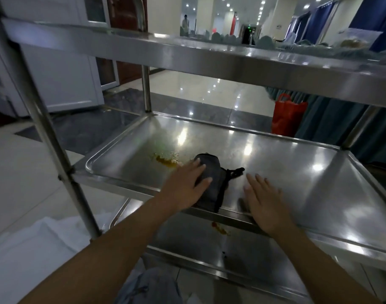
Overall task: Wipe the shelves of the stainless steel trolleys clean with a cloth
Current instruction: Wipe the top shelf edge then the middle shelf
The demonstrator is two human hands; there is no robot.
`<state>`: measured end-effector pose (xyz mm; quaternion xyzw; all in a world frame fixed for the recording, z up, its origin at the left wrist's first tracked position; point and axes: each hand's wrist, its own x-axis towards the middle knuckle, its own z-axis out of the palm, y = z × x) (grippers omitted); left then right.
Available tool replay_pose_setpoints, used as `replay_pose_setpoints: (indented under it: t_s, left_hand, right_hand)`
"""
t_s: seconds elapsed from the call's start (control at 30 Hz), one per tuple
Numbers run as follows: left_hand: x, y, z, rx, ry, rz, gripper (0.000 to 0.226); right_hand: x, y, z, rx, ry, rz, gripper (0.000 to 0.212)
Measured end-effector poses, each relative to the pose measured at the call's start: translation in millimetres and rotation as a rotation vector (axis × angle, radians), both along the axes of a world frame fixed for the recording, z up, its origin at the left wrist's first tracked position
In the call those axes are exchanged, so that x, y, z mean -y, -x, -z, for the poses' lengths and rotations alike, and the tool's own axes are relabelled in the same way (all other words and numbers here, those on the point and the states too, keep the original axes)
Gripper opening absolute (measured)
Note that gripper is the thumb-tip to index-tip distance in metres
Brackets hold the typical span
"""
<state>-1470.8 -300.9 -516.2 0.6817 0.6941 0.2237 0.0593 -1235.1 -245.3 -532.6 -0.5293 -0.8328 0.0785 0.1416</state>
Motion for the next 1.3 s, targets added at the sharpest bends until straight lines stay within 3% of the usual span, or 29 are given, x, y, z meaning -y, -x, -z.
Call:
replay_pose_setpoints:
  t_s: [0.1, 0.23, 0.37, 0.5, 0.73, 1.0, 1.2, 1.3]
  left_hand:
    - [-14.8, -45.0, -3.2, -0.121, 0.088, -0.054, 0.073]
    - [-22.8, -62.0, 2.4, -0.279, 0.154, -0.185, 0.066]
    - [-12.7, -26.2, 2.6, -0.31, 0.135, -0.085, 0.056]
    - [8.4, 35.5, -3.1, -0.361, 0.157, -0.083, 0.052]
    - [29.5, 114.9, -10.5, -0.36, 0.199, -0.228, 0.057]
    - [33.6, 177.2, -16.3, -0.389, 0.165, -0.4, 0.038]
    - [24.7, 170.6, -8.1, -0.269, 0.161, -0.462, 0.048]
    - [22.5, 133.5, -5.0, -0.251, 0.092, -0.366, 0.048]
  right_hand:
    - [-0.1, 5.7, 3.7, 0.061, -0.048, -0.015, 0.057]
    - [-5.8, -2.3, 8.3, 0.091, -0.01, -0.012, 0.061]
    - [-9.3, -5.1, 11.5, 0.171, 0.003, -0.065, 0.078]
    - [-9.2, -2.6, 14.6, 0.102, 0.026, -0.055, 0.08]
    - [-15.5, -5.2, 21.7, 0.16, 0.0, -0.068, 0.08]
    - [-9.6, -1.9, 17.3, 0.154, 0.015, -0.032, 0.072]
    - [-4.7, 1.2, 14.8, 0.198, -0.012, -0.005, 0.075]
    - [-4.6, 2.9, 14.4, 0.232, -0.029, -0.002, 0.077]
